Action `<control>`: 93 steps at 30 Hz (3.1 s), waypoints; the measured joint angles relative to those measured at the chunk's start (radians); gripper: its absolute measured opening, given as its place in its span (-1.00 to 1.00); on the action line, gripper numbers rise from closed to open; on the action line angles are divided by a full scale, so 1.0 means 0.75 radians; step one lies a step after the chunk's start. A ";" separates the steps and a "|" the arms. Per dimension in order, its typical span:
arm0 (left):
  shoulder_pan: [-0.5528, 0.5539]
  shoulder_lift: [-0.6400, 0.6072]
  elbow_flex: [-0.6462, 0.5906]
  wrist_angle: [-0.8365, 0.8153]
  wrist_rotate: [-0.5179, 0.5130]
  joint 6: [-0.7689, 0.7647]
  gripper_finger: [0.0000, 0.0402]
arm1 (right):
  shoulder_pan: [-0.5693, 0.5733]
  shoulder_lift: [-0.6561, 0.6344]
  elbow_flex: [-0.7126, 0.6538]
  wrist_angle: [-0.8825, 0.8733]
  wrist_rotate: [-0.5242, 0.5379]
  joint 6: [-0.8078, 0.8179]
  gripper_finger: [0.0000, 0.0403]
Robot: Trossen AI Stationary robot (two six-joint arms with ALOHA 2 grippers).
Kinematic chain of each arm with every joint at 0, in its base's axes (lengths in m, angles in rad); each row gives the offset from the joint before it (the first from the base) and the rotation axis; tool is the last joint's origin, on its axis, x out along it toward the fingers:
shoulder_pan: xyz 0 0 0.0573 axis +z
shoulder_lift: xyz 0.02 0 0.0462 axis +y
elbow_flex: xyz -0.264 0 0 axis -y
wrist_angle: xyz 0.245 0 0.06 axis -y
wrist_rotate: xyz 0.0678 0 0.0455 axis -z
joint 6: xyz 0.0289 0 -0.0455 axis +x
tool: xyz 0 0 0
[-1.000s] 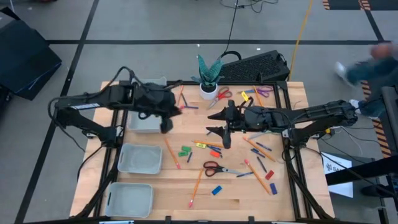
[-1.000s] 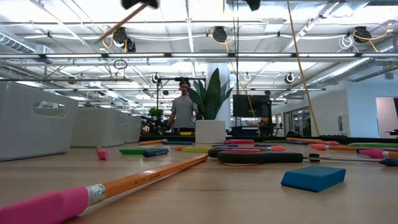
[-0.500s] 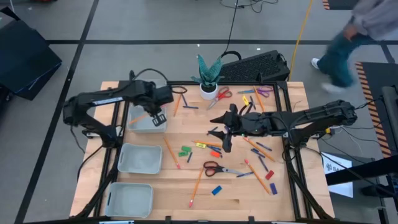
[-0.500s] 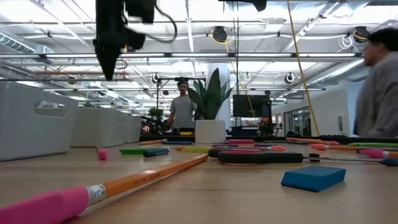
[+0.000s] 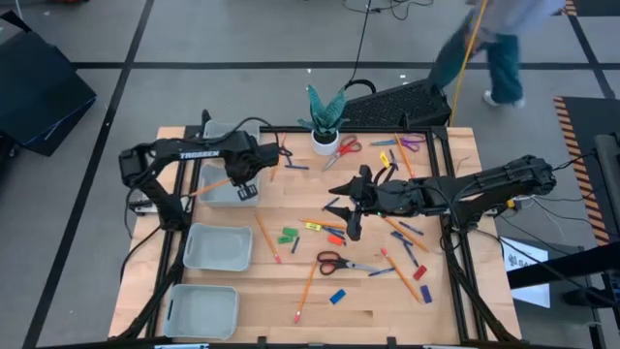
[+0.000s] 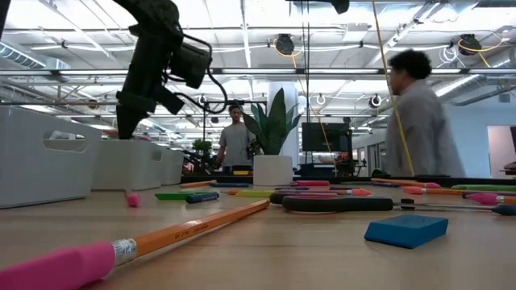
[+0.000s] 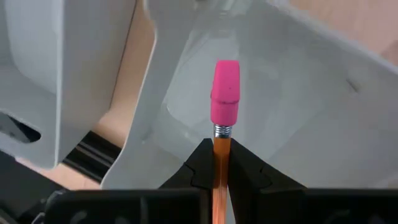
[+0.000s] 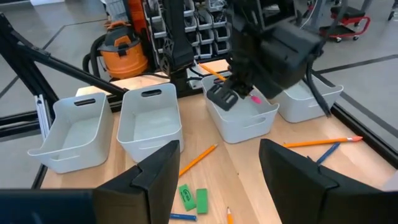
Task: Sort crayons/erasers/pens/pencils in bins
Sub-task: Put the orange pencil into the middle top gray bin
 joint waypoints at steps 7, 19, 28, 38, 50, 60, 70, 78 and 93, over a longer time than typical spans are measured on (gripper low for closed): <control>0.007 0.033 0.000 0.108 -0.001 0.022 -0.82 | -0.001 0.000 -0.007 0.001 0.000 0.002 0.07; 0.007 0.033 0.000 0.159 -0.028 0.046 -0.57 | -0.001 0.000 -0.077 0.021 0.034 0.063 0.07; 0.003 0.001 0.062 -0.011 0.010 0.058 -0.25 | 0.000 0.000 -0.077 0.022 0.031 0.054 0.07; -0.195 -0.351 0.138 0.241 0.158 -0.314 -0.24 | -0.019 0.000 -0.077 0.014 0.030 -0.052 0.07; -0.795 -0.343 0.131 0.511 0.127 -0.122 0.01 | 0.090 0.000 -0.077 -0.023 0.030 -0.289 0.07; -1.110 -0.063 0.275 0.539 0.245 -0.047 0.02 | 0.348 0.086 -0.016 -0.096 0.081 -0.230 0.07; -1.123 0.251 0.348 0.398 0.159 0.321 0.02 | 0.445 0.417 0.227 -0.241 0.144 -0.023 0.07; -1.018 0.409 0.291 0.374 0.165 0.512 0.02 | 0.459 0.489 0.223 -0.245 0.139 0.037 0.07; -1.030 0.527 0.225 0.430 0.062 0.617 -0.55 | 0.536 0.259 0.222 -0.569 0.029 0.103 -0.18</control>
